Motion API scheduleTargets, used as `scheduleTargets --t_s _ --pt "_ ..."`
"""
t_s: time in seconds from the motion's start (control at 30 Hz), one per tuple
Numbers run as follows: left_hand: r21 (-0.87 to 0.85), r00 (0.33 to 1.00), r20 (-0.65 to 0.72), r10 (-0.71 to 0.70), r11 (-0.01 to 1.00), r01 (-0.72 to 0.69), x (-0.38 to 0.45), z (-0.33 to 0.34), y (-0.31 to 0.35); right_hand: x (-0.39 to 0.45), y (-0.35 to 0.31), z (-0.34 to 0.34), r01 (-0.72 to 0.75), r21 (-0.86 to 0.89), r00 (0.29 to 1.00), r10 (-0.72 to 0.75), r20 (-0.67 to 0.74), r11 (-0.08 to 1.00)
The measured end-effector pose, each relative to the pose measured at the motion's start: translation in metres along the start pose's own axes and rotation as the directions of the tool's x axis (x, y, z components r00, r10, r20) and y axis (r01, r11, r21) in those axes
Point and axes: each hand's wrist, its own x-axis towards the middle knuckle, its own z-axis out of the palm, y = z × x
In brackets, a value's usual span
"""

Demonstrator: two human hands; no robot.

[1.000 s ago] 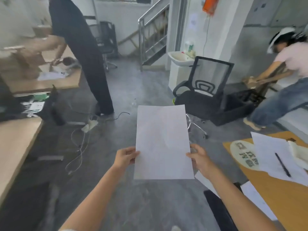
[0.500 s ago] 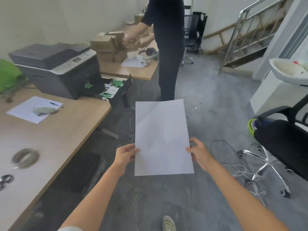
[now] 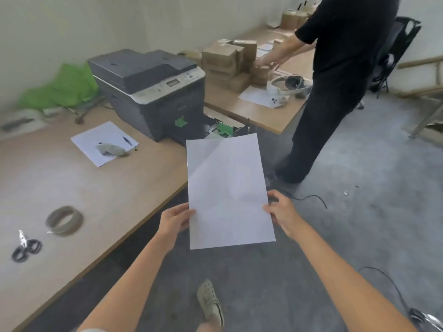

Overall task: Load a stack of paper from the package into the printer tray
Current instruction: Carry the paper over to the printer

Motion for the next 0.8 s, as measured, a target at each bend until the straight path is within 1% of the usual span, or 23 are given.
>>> scheduleTargets --t_s 0.17,0.27,0.33,0.4,0.5,0.6,0.7,0.73,0.8 --pt "-0.106 0.992 -0.095 -0.085 0.992 0.075 0.081 -0.026 0.027 0.093 -0.045 0.034 0.017 -0.033 0.996 -0.014 0.084 0.999" --pt "-0.136 0.99 -0.088 -0.107 0.986 0.095 0.12 -0.044 0.052 0.145 -0.071 0.054 0.017 -0.097 0.992 -0.005 0.124 0.995" --pt "-0.154 0.993 -0.083 -0.081 0.986 0.068 0.145 -0.058 0.07 0.179 -0.085 0.069 0.03 -0.127 0.987 -0.01 0.16 0.991" --pt "-0.128 0.993 -0.104 -0.049 0.991 0.036 0.165 -0.072 0.087 0.208 -0.097 0.085 0.037 -0.163 0.978 -0.002 0.211 0.986" --pt "-0.09 0.977 -0.214 0.013 0.995 -0.033 0.183 -0.091 0.103 0.246 -0.109 0.113 0.031 -0.173 0.955 0.022 0.296 0.984" --pt "-0.042 0.944 -0.323 0.074 0.995 -0.092 0.189 -0.111 0.117 0.278 -0.113 0.144 0.007 -0.167 0.924 0.058 0.379 0.986" --pt "0.024 0.903 -0.41 0.13 0.991 -0.132 0.188 -0.126 0.134 0.306 -0.114 0.171 -0.008 -0.219 0.884 0.109 0.454 0.976" --pt "0.061 0.883 -0.445 0.152 0.988 -0.14 0.186 -0.13 0.14 0.315 -0.117 0.18 0.022 -0.243 0.886 0.094 0.455 0.97" --pt "0.158 0.844 -0.501 0.19 0.979 -0.127 0.184 -0.135 0.153 0.332 -0.132 0.194 0.17 -0.3 0.9 -0.024 0.434 0.939"
